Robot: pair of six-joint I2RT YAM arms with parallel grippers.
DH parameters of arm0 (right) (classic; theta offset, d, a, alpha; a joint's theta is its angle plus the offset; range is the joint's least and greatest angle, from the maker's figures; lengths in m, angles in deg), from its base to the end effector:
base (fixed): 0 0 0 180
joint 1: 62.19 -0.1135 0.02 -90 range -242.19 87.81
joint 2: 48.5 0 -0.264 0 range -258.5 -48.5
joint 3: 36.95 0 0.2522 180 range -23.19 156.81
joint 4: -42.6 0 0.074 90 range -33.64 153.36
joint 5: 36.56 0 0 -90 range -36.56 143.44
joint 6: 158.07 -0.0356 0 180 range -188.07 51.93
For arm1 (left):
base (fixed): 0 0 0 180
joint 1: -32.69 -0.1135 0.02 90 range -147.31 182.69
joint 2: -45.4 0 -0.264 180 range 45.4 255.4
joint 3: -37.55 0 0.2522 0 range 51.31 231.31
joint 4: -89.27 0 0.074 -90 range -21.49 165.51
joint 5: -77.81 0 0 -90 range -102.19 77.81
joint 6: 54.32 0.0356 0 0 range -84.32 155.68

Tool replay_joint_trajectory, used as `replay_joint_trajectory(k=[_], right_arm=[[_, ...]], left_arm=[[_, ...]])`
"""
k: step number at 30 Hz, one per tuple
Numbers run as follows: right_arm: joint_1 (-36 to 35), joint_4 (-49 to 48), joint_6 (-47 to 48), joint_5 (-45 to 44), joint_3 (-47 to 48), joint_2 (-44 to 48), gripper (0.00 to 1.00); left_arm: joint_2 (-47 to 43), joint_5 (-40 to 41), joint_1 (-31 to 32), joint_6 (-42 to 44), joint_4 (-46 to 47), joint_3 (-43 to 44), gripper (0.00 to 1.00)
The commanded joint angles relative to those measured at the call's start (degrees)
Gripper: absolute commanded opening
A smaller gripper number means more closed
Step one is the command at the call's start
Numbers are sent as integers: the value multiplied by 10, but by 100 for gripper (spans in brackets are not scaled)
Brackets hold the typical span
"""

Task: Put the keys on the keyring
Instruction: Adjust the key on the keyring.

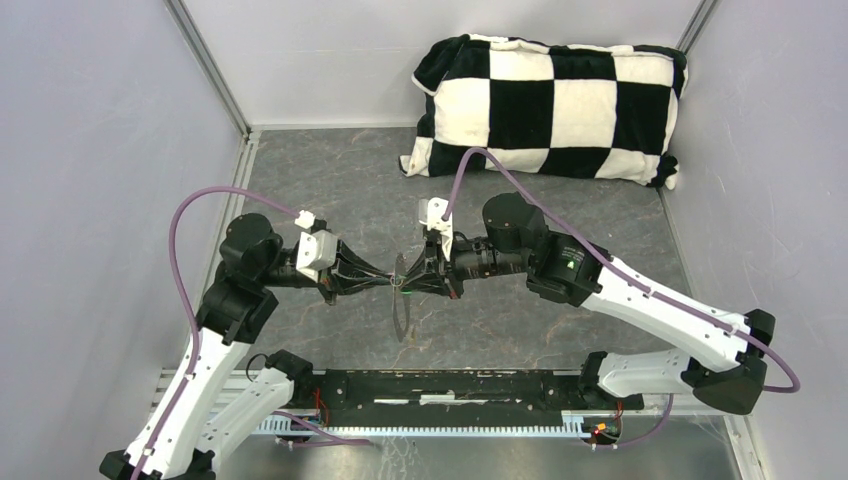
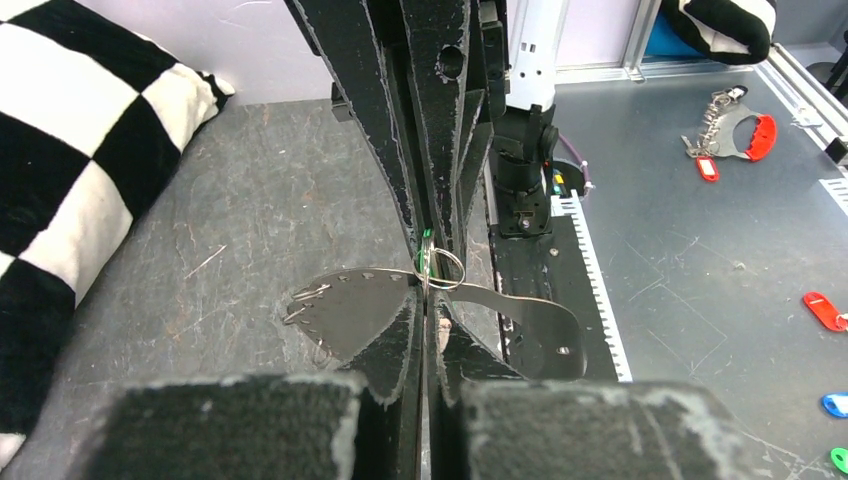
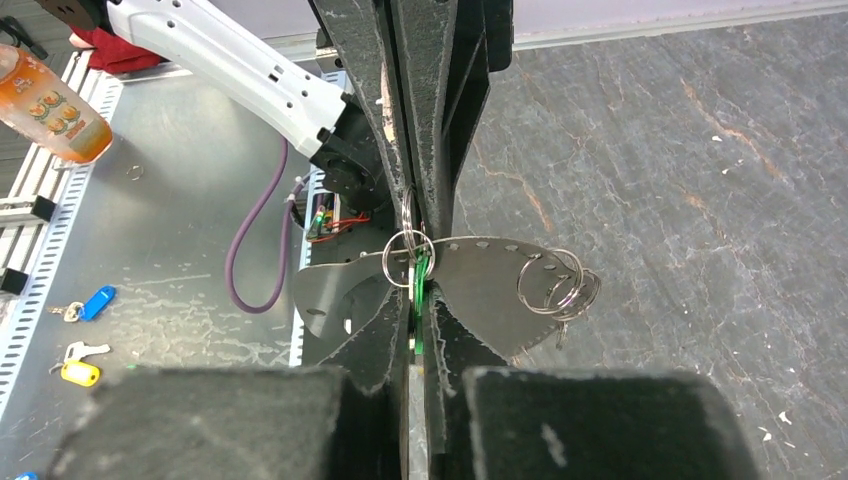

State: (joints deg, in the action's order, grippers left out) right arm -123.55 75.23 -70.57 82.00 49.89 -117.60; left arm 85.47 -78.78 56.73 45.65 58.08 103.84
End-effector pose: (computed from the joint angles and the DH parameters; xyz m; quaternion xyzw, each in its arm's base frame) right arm 0.1134 0.2432 0.4099 -0.5084 0.5953 0.4784 0.3979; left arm 0.1073 -0.0836 0.3872 0.5349 0.4807 -0.4708 0.5110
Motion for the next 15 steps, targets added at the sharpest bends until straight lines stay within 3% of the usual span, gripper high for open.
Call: replay_joint_trajectory(k=[1,4,5,6,8,9,15], right_arm=[[-2,-17,16,9,43,-9,13],[-1,5,32,-45,39,6,38],[-1,12,38,-67,37,12,50],[-2,21,40,-95,35,20,73],[-2,33,43,-135,31,30,91],[-1,34,41,-148,27,35,97],[-2,10,26,-174,-13,45,98]], left_arm=[[0,-2,2,20,7,11,2],[-5,23,3,21,7,10,2],[-6,36,3,22,7,9,2],[-7,49,2,26,7,8,2],[-10,85,2,30,12,1,2],[-11,105,2,27,19,-3,2],[-29,220,2,-14,73,-38,2]])
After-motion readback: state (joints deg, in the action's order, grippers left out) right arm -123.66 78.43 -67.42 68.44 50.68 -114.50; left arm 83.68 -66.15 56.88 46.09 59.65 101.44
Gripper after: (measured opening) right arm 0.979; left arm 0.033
